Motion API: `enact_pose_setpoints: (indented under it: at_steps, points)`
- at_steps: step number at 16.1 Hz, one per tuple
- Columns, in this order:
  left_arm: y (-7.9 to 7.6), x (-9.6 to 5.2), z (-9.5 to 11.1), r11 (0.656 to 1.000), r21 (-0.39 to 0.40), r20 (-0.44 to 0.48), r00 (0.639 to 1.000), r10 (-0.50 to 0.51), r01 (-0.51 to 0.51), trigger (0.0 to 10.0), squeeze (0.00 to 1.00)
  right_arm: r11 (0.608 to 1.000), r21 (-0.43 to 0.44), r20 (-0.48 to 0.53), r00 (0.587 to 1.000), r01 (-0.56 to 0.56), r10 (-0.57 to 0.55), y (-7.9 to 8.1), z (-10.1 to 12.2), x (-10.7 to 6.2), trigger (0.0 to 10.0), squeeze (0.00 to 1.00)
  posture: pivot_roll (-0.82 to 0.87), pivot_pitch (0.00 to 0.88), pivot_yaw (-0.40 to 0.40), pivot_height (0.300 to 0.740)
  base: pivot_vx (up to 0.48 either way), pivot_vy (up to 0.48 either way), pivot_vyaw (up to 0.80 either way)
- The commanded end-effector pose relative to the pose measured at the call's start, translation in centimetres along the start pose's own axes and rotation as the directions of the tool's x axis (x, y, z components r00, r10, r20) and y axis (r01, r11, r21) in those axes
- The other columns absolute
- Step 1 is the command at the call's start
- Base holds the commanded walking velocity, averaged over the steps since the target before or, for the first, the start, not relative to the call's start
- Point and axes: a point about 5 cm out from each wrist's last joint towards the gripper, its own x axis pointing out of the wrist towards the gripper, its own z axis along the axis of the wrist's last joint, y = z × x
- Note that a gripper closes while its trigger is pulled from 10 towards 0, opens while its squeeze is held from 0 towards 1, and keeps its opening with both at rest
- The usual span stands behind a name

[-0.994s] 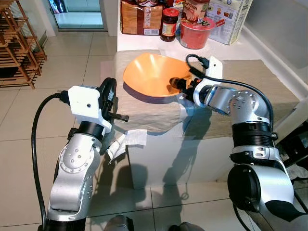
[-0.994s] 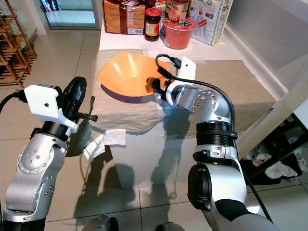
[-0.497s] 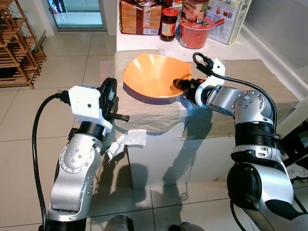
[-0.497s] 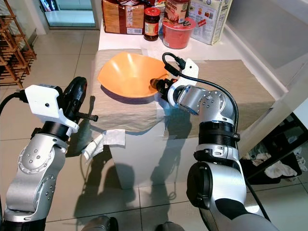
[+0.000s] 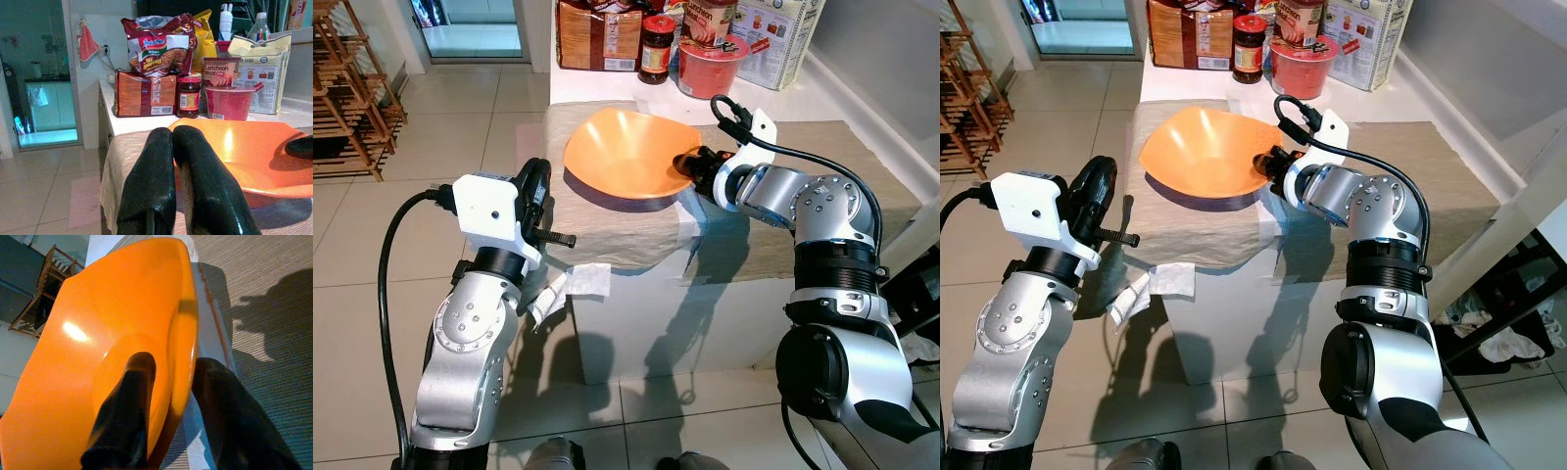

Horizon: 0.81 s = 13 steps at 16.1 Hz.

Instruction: Setting the table

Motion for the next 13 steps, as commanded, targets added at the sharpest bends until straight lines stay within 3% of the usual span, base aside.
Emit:
enact_pose_setpoints:
  at_steps: [1, 9, 13]
  points:
    - [-0.31, 0.18, 0.46, 1.000, 0.008, 0.018, 1.000, -0.016, 0.016, 10.0, 0.00, 1.000, 0.002, 0.031, 1.000, 0.002, -0.002, 0.29, 0.82, -0.35, 0.0, 0.00, 0.01, 0.072, -0.030, 0.740, 0.000, 0.000, 0.00]
    - [-0.33, 0.08, 0.49, 1.000, 0.005, 0.013, 1.000, -0.016, 0.016, 10.0, 0.00, 0.999, 0.022, 0.015, 0.999, 0.035, -0.035, -0.37, 0.47, -0.30, 0.0, 0.00, 0.01, 0.081, -0.025, 0.740, 0.000, 0.000, 0.00]
    - [-0.32, 0.14, 0.49, 1.000, 0.004, 0.012, 1.000, -0.015, 0.015, 10.0, 0.00, 0.995, 0.093, 0.073, 0.996, 0.039, -0.046, -0.68, 1.24, -0.33, 0.0, 0.00, 0.00, 0.081, -0.023, 0.740, 0.000, 0.000, 0.00]
